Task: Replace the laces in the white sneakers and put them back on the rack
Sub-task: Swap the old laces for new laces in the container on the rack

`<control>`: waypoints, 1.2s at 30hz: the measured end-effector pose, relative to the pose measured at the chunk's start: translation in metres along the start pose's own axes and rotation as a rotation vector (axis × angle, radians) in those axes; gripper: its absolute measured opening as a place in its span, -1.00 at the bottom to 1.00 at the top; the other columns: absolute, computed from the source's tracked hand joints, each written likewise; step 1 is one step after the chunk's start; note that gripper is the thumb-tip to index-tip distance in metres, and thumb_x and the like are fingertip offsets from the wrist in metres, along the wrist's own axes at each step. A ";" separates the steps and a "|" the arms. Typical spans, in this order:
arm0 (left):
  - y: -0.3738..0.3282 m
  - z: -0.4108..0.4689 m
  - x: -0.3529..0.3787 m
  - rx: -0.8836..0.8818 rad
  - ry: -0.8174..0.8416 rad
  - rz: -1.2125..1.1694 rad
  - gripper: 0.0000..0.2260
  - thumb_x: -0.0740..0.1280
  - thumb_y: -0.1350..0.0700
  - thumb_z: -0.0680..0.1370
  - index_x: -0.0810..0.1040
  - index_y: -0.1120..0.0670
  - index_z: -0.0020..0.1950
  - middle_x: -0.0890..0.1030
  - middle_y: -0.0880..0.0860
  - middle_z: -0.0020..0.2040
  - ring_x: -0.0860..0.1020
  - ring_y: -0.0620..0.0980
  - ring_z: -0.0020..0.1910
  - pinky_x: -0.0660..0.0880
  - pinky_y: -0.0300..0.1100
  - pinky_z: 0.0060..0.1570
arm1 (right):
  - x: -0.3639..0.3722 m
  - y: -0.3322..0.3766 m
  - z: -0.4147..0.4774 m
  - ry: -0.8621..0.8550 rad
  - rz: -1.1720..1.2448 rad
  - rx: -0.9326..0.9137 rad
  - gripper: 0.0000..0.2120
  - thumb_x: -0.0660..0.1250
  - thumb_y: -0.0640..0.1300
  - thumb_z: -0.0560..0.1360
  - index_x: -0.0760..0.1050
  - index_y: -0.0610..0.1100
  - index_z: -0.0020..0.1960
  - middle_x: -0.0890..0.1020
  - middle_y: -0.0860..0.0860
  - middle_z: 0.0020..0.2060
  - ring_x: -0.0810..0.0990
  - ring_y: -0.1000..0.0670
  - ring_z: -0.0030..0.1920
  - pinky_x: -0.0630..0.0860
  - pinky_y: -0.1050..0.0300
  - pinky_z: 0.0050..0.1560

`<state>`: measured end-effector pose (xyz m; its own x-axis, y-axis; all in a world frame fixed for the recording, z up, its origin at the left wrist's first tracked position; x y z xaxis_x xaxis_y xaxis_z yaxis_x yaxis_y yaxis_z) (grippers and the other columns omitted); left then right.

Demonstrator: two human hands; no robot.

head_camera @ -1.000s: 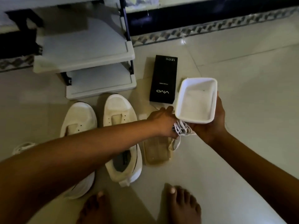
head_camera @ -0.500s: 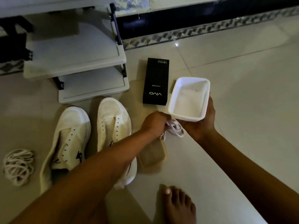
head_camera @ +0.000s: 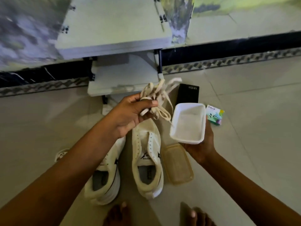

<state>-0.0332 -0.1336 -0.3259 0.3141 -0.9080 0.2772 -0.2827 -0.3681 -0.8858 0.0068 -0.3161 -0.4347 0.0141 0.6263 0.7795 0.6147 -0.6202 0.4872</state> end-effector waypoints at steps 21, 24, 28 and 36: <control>0.043 -0.026 0.039 0.174 0.192 1.463 -0.65 0.29 0.05 0.55 0.41 0.05 0.33 0.53 0.03 0.20 0.50 -0.01 0.07 0.41 -0.21 -0.01 | 0.026 -0.061 -0.022 -0.049 -0.157 0.093 -0.58 0.00 0.17 0.58 0.53 -0.02 0.14 0.66 -0.12 0.02 0.64 -0.10 0.03 0.60 -0.02 -0.03; 0.042 -0.034 0.033 0.085 0.352 1.283 -0.52 0.30 0.09 0.56 0.28 -0.08 0.46 0.49 -0.02 0.28 0.48 -0.12 0.07 0.43 -0.29 0.01 | 0.015 -0.048 -0.017 -0.017 -0.158 0.084 -0.52 0.02 0.22 0.53 0.53 -0.05 0.17 0.67 -0.12 0.03 0.65 -0.09 0.02 0.62 -0.01 -0.05; 0.046 -0.022 0.033 0.273 0.153 1.291 -0.70 0.36 0.19 0.50 0.58 -0.02 0.21 0.55 0.01 0.17 0.54 -0.08 0.04 0.41 -0.41 -0.05 | 0.005 -0.043 -0.015 -0.001 -0.144 0.121 -0.51 0.00 0.22 0.56 0.52 -0.05 0.19 0.66 -0.11 0.01 0.66 -0.08 -0.01 0.61 0.02 -0.13; 0.052 -0.009 0.031 0.264 0.113 0.956 -0.78 0.34 0.32 0.49 0.64 0.05 0.02 0.64 -0.08 -0.05 0.60 -0.20 -0.06 0.52 -0.37 -0.02 | -0.024 -0.023 -0.015 -0.034 -0.040 0.103 -0.54 0.08 0.19 0.52 0.51 -0.09 0.19 0.66 -0.11 -0.03 0.66 -0.08 -0.09 0.63 0.00 -0.15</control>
<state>-0.0461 -0.1829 -0.3602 -0.0323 -0.8185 -0.5736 -0.1567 0.5710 -0.8059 -0.0196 -0.3239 -0.4589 0.0136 0.6660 0.7458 0.6930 -0.5440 0.4731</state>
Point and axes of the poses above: each hand's wrist, its own z-axis towards the middle knuckle, its own x-axis out of the palm, y = z × x, the point moved 4 cm from there along z, towards the middle knuckle
